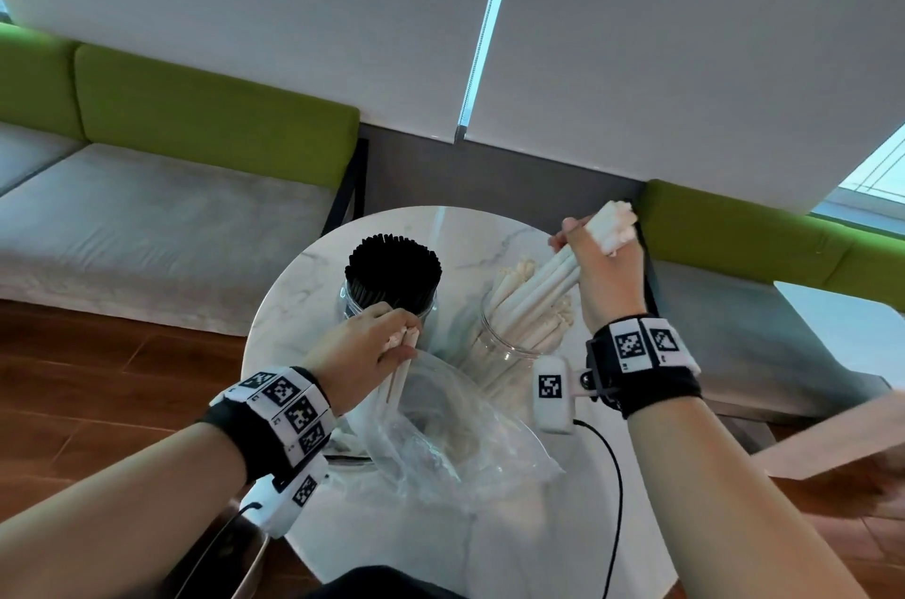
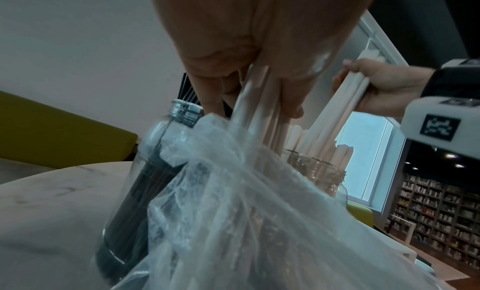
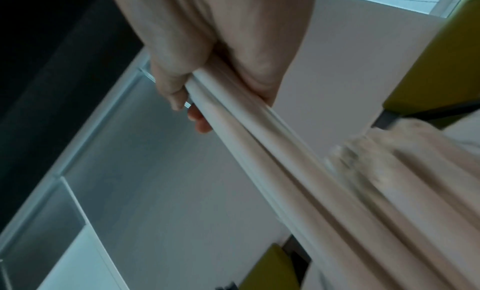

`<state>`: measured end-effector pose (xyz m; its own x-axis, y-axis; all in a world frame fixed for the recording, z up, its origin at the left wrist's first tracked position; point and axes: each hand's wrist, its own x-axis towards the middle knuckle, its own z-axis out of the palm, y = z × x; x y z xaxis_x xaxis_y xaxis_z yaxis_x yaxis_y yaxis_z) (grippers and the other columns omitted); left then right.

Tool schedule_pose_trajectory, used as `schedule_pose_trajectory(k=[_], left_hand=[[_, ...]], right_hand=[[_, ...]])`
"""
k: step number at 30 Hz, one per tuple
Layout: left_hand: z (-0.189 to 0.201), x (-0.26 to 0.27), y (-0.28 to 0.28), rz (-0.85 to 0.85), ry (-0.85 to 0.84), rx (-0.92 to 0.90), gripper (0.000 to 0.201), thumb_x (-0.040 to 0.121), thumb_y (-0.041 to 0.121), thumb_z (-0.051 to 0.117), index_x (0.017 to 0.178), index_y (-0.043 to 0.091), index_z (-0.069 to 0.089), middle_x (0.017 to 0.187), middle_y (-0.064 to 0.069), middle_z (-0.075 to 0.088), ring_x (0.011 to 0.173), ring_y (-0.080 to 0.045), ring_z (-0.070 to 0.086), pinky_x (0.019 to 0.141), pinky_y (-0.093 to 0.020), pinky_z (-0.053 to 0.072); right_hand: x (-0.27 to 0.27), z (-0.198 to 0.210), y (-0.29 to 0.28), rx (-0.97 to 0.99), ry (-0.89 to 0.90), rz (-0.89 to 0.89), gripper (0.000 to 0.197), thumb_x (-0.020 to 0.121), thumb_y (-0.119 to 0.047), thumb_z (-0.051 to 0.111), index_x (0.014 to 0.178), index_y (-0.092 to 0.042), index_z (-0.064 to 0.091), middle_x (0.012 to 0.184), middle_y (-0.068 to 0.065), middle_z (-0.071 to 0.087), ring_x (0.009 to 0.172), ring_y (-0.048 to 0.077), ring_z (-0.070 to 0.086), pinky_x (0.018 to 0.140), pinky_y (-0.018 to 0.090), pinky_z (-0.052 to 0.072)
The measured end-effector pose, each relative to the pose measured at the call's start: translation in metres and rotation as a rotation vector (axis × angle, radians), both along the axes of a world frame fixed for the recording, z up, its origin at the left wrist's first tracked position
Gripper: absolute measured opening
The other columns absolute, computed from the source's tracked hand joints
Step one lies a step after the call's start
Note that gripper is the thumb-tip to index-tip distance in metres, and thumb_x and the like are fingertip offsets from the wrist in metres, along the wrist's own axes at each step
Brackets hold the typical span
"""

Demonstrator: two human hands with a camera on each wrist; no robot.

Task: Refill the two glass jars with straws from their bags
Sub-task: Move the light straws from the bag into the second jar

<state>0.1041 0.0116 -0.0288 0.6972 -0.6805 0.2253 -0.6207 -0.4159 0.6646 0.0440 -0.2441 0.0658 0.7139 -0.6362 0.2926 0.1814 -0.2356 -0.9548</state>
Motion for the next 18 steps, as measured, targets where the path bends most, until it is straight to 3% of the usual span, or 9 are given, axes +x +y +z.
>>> schedule_pose_trajectory(k=[4,6,8,10,13,15,18], left_hand=[[0.003,-0.001,0.003,0.006,-0.006,0.023,0.018,0.086,0.032,0.059,0.102,0.035,0.051,0.100,0.003,0.059,0.085,-0.016,0.061,0.077,-0.038,0.051],[0.005,-0.002,0.004,0.028,-0.008,0.034,0.019,0.088,0.028,0.062,0.106,0.030,0.057,0.102,0.003,0.059,0.085,-0.017,0.061,0.077,-0.036,0.051],[0.006,-0.002,0.005,0.041,-0.007,0.037,0.021,0.088,0.027,0.062,0.108,0.022,0.061,0.103,0.003,0.059,0.086,-0.017,0.061,0.078,-0.034,0.050],[0.007,-0.002,0.005,0.044,-0.007,0.043,0.021,0.088,0.027,0.061,0.108,0.021,0.061,0.103,0.005,0.058,0.086,-0.014,0.060,0.078,-0.029,0.048],[0.006,-0.002,0.004,0.036,-0.010,0.049,0.021,0.089,0.027,0.060,0.109,0.021,0.061,0.102,0.006,0.057,0.086,-0.012,0.058,0.075,-0.020,0.045],[0.004,0.000,0.003,0.031,-0.019,0.048,0.021,0.089,0.027,0.060,0.110,0.021,0.061,0.102,0.006,0.057,0.084,-0.010,0.057,0.071,-0.009,0.039],[0.004,0.001,0.002,0.033,-0.018,0.055,0.023,0.089,0.027,0.060,0.111,0.021,0.060,0.103,0.007,0.057,0.085,-0.009,0.056,0.069,-0.005,0.034]], right_hand=[[0.006,-0.030,-0.001,-0.038,0.122,0.023,0.032,0.080,-0.019,0.073,0.105,-0.019,0.053,0.100,0.005,0.069,0.091,0.013,0.065,0.085,0.030,0.048],[0.004,-0.037,0.000,-0.038,0.135,-0.002,0.051,0.082,-0.018,0.074,0.122,-0.026,0.043,0.113,-0.001,0.061,0.097,0.005,0.061,0.083,0.017,0.047],[-0.001,-0.041,-0.001,-0.115,0.155,-0.003,0.058,0.086,-0.018,0.069,0.134,-0.023,0.036,0.120,-0.004,0.053,0.104,0.004,0.057,0.082,0.007,0.043],[-0.005,-0.048,-0.008,-0.356,0.299,0.060,0.054,0.091,-0.024,0.062,0.138,-0.017,0.039,0.129,-0.001,0.051,0.119,0.010,0.048,0.094,0.010,0.037],[-0.013,-0.056,-0.021,-0.706,0.530,0.160,0.052,0.096,-0.039,0.051,0.142,-0.016,0.041,0.146,0.001,0.039,0.137,0.018,0.028,0.115,0.034,0.023],[-0.022,-0.052,-0.026,-0.688,0.497,0.137,0.059,0.098,-0.045,0.041,0.149,-0.018,0.028,0.154,-0.002,0.026,0.143,0.013,0.015,0.119,0.033,0.012],[-0.037,-0.057,-0.028,-0.420,0.386,-0.016,0.074,0.089,-0.055,0.036,0.152,-0.023,0.013,0.157,-0.008,0.016,0.139,0.000,0.009,0.114,0.025,0.007]])
